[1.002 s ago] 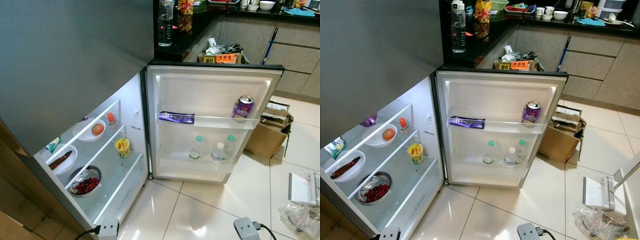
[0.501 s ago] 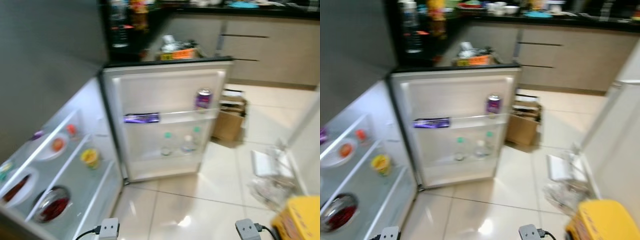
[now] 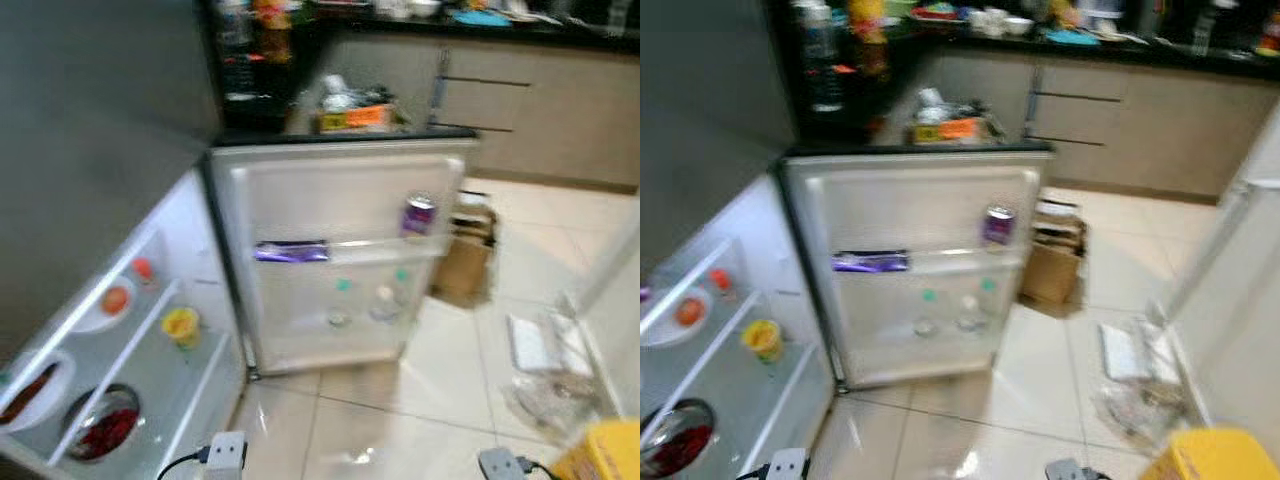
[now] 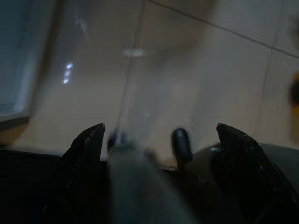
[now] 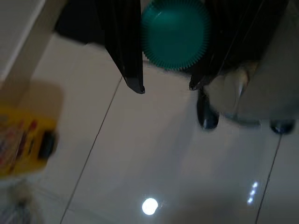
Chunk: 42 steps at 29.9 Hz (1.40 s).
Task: Restocking fridge
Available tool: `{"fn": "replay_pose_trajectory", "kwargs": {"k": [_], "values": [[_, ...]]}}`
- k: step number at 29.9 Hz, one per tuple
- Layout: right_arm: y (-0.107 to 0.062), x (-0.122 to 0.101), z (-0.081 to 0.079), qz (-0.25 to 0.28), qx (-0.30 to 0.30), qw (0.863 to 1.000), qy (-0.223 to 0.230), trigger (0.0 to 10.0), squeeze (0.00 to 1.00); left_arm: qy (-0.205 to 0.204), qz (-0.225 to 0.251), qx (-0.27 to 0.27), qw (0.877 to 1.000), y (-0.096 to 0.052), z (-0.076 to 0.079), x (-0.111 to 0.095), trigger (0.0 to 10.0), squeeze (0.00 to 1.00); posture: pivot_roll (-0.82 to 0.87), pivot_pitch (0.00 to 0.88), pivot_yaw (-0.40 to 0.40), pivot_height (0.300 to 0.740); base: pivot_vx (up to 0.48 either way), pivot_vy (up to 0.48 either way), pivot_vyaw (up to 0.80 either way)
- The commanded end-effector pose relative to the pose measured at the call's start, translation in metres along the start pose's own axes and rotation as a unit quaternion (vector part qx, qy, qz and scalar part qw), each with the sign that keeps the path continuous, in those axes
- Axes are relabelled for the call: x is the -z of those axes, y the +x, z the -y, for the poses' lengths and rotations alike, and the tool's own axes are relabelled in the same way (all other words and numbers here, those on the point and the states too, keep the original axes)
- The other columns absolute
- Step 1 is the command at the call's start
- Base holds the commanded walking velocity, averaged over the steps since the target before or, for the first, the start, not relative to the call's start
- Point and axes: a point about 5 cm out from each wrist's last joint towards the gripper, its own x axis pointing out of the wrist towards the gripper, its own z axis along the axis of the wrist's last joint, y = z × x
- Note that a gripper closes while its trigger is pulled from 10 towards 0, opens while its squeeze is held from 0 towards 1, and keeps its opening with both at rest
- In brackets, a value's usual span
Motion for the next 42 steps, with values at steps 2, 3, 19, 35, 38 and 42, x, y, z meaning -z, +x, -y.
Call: {"fn": "replay_pose_trajectory", "kwargs": {"k": [2,3,19,35,38,42], "values": [[0.001,-0.003,-0.006,0.007,-0.007,1.000,0.002,10.0,0.00,0.001,-0.007,-0.001,1.000,-0.001,-0.001,0.002,10.0,0.00,-0.06,0.000,-0.023,0.740,0.304,0.000,0.00],[0.001,-0.003,-0.006,0.007,-0.007,1.000,0.002,10.0,0.00,0.001,-0.007,0.000,1.000,-0.001,-0.001,0.002,10.0,0.00,-0.06,0.000,-0.023,0.740,0.304,0.000,0.00],[0.001,-0.003,-0.006,0.010,-0.006,1.000,0.004,10.0,0.00,-0.008,-0.005,0.008,1.000,0.000,0.001,0.001,10.0,0.00,-0.06,0.000,-0.025,0.740,0.172,0.000,-0.14],[0.003,-0.021,-0.009,0.044,-0.021,0.999,-0.017,10.0,0.00,-0.011,-0.009,-0.013,1.000,-0.001,-0.003,0.003,10.0,0.00,-0.06,0.000,-0.025,0.740,0.000,-0.159,0.00],[0.004,-0.027,-0.011,0.053,-0.028,0.998,-0.032,10.0,0.00,-0.006,-0.008,-0.014,1.000,-0.001,-0.003,0.002,10.0,0.00,-0.06,0.000,-0.025,0.740,0.000,0.000,0.00],[0.005,-0.056,-0.015,0.104,-0.056,0.992,-0.045,10.0,0.00,-0.002,-0.005,-0.016,1.000,-0.001,-0.003,0.001,10.0,0.00,-0.07,0.000,-0.027,0.740,0.000,0.000,0.00]]}}
